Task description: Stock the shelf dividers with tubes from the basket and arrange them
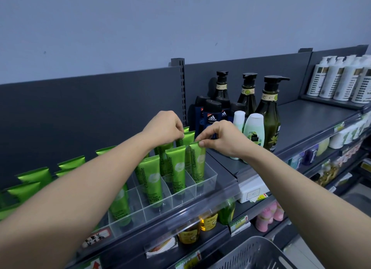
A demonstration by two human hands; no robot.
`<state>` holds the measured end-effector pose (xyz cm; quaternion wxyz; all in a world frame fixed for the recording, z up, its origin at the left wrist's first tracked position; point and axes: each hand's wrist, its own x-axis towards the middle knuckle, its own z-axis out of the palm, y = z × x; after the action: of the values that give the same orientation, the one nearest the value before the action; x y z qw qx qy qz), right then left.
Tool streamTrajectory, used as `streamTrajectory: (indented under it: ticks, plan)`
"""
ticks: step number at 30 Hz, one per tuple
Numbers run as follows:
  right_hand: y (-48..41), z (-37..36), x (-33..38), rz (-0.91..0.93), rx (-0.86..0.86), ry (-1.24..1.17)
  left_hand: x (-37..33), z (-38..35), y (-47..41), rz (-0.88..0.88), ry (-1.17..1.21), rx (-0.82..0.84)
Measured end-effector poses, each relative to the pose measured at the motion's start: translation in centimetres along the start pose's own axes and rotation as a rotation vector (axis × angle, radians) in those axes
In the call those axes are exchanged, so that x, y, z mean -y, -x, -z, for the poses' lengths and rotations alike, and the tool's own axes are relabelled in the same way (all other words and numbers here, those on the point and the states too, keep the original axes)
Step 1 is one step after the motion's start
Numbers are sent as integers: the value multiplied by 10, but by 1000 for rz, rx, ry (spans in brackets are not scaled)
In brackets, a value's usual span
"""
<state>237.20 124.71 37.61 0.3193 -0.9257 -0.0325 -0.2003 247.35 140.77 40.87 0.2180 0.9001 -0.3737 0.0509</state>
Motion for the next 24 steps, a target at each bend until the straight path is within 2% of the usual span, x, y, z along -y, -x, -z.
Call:
streamTrajectory:
  ticks: [24]
  plan:
    - [10, -4, 4, -3, 11, 3, 1, 10, 6, 0, -53, -7]
